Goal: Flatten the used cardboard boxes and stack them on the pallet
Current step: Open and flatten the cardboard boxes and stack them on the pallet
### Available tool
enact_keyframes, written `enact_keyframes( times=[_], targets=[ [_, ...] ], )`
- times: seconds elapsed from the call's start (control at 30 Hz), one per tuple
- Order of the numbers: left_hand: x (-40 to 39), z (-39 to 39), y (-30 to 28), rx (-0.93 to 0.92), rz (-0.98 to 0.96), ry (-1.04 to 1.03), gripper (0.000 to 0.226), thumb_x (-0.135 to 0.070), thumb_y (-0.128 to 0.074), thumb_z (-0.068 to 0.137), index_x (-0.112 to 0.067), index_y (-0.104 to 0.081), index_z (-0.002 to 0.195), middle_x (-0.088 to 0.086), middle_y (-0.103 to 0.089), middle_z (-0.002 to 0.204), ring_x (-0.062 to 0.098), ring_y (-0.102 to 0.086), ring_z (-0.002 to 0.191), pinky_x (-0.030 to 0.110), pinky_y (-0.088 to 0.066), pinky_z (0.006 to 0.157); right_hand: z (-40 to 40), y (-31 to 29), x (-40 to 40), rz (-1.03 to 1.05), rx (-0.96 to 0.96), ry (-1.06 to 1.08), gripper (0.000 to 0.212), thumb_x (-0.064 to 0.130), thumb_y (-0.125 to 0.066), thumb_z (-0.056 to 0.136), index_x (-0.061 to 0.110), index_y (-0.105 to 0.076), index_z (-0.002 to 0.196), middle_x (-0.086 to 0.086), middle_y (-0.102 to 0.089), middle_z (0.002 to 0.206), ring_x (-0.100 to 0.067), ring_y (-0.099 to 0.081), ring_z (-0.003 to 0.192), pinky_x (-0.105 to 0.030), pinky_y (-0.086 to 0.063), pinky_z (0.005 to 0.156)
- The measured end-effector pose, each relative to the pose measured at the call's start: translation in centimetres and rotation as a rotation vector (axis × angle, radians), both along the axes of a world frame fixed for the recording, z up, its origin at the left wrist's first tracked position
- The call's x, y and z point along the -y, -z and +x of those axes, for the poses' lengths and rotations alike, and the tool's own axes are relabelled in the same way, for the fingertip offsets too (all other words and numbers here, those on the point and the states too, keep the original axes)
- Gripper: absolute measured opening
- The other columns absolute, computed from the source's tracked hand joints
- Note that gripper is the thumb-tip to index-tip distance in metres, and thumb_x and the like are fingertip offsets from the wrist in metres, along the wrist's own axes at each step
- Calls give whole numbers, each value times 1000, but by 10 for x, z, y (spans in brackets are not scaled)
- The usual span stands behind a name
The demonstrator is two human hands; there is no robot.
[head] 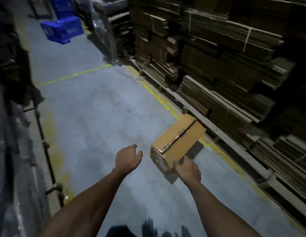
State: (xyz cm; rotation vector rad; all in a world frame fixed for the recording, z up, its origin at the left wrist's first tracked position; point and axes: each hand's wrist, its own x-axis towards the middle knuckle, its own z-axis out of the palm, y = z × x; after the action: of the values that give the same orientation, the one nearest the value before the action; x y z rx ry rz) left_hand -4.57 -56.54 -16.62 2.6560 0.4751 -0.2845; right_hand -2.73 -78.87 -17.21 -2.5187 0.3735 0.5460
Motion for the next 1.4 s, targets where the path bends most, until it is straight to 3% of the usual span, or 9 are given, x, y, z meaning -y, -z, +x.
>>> enact_keyframes(
  times=[0.27,0.43,0.6,0.8,0.93,1.03,1.17,1.27,1.4],
  targets=[
    [72,131,12,-8,-84,92,52,-45,-43,101,-14,-52,142,10,-58,141,30,-54,127,38,-44,101,94,15,58,58,-46,170,72,59,-51,97,18,-36,154,-7,-40,156,-29,-37,143,-45,-34,115],
    [84,237,56,-8,-154,144,53,-46,-46,101,-14,-53,142,8,-57,143,28,-52,131,40,-42,104,180,59,63,100,-37,307,72,58,-51,97,19,-35,155,-5,-37,159,-27,-33,146,-45,-32,117],
    [85,353,160,-119,-144,250,54,-48,-48,100,-13,-54,141,9,-56,144,30,-52,131,40,-41,105,268,152,61,163,-121,487,76,58,-52,96,17,-31,156,-6,-33,161,-26,-29,148,-42,-27,119],
    [95,460,329,-265,-133,354,60,-50,-50,99,-12,-48,145,14,-54,144,35,-51,130,43,-41,104,345,314,68,146,-133,597,77,53,-61,94,2,-41,149,-19,-51,146,-33,-50,134,-36,-40,107],
    [103,491,418,-315,-150,362,61,-49,-55,98,-7,-44,142,17,-53,142,37,-51,128,41,-42,96,369,416,72,214,-197,706,98,70,-60,82,11,-30,154,-17,-52,146,-34,-51,133,-44,-42,110],
    [98,499,471,-389,-213,320,64,-54,-62,92,-11,-42,134,13,-59,131,35,-57,116,37,-43,82,368,475,70,278,-213,812,91,80,-57,62,23,-45,132,-5,-66,121,-31,-64,111,-52,-52,96],
    [75,494,524,-457,-443,181,88,-70,-73,72,-19,-44,137,3,-64,125,26,-64,109,44,-55,90,347,538,61,442,-223,942,105,95,-66,47,24,-54,124,-7,-72,110,-35,-69,98,-57,-57,86],
    [62,493,538,-525,-627,88,81,-59,-81,72,-19,-54,136,0,-70,119,17,-70,103,39,-60,87,333,556,56,547,-119,976,99,76,-83,53,21,-50,129,-13,-70,111,-38,-69,97,-58,-59,78],
    [68,493,533,-582,-660,36,63,-40,-77,82,-15,-54,135,0,-68,113,8,-67,91,15,-54,62,338,543,58,587,2,960,85,59,-89,60,14,-57,125,-15,-69,110,-37,-68,99,-57,-59,81]
  ],
)
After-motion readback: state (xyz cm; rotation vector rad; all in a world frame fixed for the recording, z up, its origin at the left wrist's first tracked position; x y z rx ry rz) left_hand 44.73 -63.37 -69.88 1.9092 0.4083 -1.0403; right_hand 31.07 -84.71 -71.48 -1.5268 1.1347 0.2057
